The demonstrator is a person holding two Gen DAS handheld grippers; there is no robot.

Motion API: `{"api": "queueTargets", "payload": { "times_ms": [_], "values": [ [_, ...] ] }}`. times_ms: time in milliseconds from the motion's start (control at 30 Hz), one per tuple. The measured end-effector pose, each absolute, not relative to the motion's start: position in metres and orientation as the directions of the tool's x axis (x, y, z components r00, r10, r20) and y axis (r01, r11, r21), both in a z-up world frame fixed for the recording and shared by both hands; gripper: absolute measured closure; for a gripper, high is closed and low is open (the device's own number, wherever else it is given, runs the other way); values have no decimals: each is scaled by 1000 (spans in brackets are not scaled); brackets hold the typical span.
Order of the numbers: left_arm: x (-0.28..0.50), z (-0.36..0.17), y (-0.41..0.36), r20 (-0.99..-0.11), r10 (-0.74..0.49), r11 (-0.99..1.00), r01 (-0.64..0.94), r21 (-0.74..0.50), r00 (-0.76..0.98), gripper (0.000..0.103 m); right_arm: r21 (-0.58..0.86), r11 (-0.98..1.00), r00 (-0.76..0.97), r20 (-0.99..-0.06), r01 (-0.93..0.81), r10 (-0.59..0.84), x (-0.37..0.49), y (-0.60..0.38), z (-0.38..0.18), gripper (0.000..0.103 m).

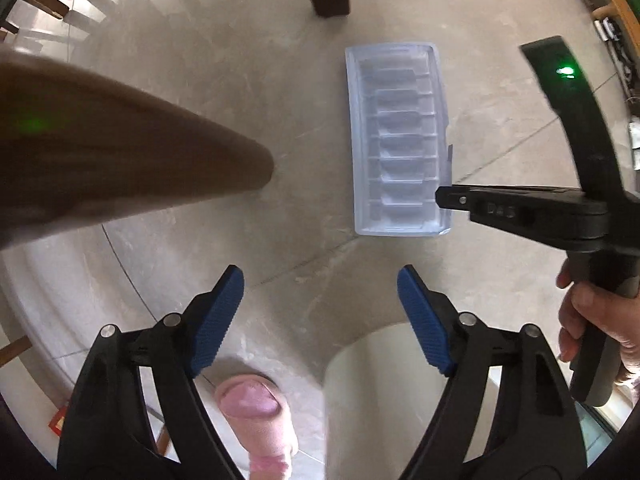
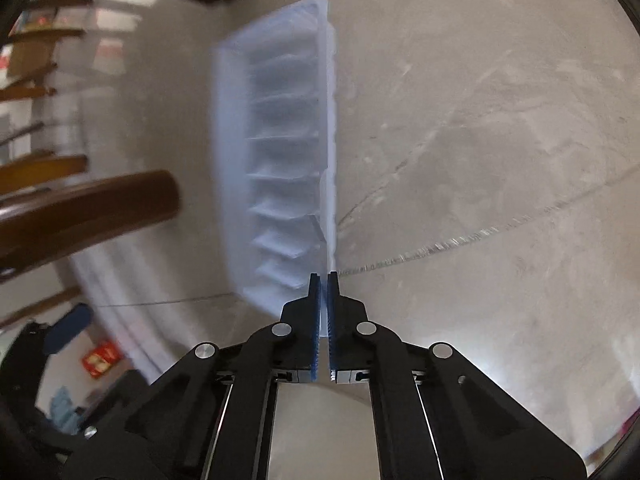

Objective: Collect trash

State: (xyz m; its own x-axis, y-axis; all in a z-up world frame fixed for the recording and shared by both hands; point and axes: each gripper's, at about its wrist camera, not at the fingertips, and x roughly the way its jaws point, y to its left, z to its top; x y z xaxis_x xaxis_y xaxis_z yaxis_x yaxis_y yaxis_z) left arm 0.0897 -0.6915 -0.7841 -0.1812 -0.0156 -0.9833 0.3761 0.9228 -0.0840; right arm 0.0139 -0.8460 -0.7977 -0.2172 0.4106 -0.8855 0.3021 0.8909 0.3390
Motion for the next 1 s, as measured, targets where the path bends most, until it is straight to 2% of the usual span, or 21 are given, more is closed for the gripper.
{"api": "queueTargets", "payload": {
  "times_ms": [100, 333, 467, 600, 767, 1000],
  "values": [
    [85, -755, -699, -984, -18, 918, 386, -87, -178, 27, 389, 849, -165, -868, 359, 468, 4, -875, -751, 99],
    [61, -637, -718, -986, -36, 908, 405, -101, -165, 27, 483, 769, -66, -828, 419, 557, -40, -934, -605, 99],
    [34, -562, -717, -990, -39, 911, 403, -91, -136, 27, 501, 770, -79, -817, 395, 571, -75, -945, -528, 99],
    [9, -511, -700, -989, -68, 932, 344, -109, -131, 27, 512, 785, -126, -805, 349, 580, -119, -941, -468, 99],
    [-25, -477, -671, -987, -99, 950, 284, -132, -126, 27, 520, 810, -203, -792, 271, 576, -173, -895, -442, 99],
    [-69, -502, -629, -982, -96, 960, 245, -134, -162, 27, 484, 847, -290, -796, 221, 530, -207, -825, -464, 99]
  ]
}}
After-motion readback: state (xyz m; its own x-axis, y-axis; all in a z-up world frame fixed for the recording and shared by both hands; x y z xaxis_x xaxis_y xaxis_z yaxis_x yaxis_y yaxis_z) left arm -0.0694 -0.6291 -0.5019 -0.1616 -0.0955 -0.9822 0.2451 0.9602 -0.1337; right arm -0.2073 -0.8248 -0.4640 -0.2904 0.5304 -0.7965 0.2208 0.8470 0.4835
